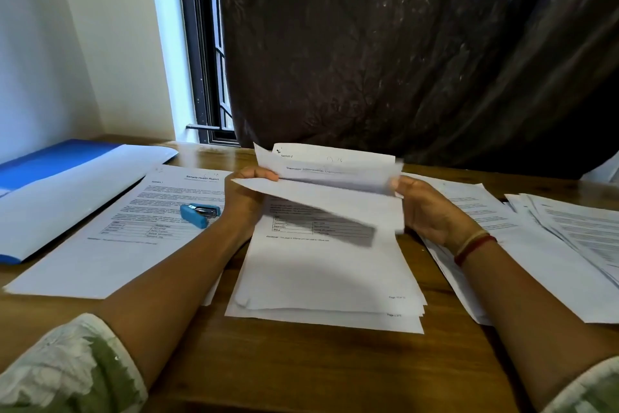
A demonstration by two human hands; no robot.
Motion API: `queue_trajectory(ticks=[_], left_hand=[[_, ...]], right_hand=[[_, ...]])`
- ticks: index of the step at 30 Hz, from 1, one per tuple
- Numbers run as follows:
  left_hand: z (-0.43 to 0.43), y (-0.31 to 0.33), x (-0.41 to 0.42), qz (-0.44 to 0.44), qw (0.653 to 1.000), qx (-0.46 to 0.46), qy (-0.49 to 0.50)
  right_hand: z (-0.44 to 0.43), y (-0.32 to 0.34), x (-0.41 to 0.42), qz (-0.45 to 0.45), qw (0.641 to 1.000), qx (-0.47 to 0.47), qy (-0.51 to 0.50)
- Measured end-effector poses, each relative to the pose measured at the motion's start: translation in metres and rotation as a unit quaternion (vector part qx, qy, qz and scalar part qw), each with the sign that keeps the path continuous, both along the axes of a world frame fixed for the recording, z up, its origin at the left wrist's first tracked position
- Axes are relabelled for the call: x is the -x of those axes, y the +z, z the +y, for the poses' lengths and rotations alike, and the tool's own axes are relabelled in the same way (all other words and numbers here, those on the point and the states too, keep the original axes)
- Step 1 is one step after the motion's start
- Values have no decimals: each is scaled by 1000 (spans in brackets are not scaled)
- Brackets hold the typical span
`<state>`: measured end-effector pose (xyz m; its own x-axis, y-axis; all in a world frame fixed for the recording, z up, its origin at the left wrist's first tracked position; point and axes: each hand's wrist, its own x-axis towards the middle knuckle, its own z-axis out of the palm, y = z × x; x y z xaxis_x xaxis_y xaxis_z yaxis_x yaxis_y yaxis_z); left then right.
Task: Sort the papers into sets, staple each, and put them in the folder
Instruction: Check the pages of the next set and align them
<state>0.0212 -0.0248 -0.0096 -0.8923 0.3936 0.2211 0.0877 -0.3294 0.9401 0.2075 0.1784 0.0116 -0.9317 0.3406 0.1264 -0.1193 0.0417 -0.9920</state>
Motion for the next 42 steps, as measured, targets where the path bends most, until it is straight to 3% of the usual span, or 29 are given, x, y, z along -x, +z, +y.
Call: queue_trajectory(ticks=[3, 5, 8, 11, 17, 24, 28, 32, 36, 40, 42], left_hand=[[0, -3, 1, -22, 1000, 8, -10], [-1, -3, 0, -24, 999, 8, -33], [-2, -2, -3, -12, 998, 19, -50], [-3, 0, -5, -10, 998, 23, -56], [3, -2, -8, 25, 996, 58, -67], [5, -1, -10, 26, 997, 66, -38], [4, -5, -2, 26, 994, 104, 3], [-1, -8, 0, -15, 996, 84, 0], [-4, -2, -8, -13, 997, 74, 14], [-9, 3, -7, -73, 994, 36, -68], [-10, 6, -12, -80, 984, 69, -141]], right_hand=[[3, -4, 3, 51, 989, 35, -131], [7, -8, 5, 68, 975, -10, -211], [6, -5, 7, 77, 955, -55, -280], [3, 8, 7, 135, 936, -42, -323], [-8, 25, 5, 220, 934, 60, -276], [-20, 34, 1, 205, 948, 85, -229], [-10, 22, -4, 96, 992, 40, -69], [7, -2, -8, -66, 995, 9, 72], [4, -11, 7, -114, 991, -66, 0], [2, -5, 10, -53, 993, -57, -94], [-2, -1, 10, 6, 991, -21, -131]])
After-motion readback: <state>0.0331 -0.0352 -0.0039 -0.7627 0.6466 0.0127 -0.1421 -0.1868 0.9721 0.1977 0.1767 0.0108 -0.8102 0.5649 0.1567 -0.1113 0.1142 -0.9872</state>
